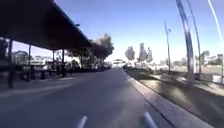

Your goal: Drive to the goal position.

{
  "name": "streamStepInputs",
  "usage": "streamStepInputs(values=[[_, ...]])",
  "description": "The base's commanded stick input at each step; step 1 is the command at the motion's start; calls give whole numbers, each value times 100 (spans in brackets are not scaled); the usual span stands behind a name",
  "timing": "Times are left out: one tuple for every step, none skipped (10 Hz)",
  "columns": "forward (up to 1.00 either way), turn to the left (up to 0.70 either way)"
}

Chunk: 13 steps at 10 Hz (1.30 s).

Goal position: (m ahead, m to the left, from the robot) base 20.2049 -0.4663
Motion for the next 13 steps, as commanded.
streamStepInputs(values=[[98,0],[98,0],[98,0],[98,0],[98,0],[98,0],[98,0],[98,0],[98,0],[98,0],[98,0],[98,0],[98,0]])
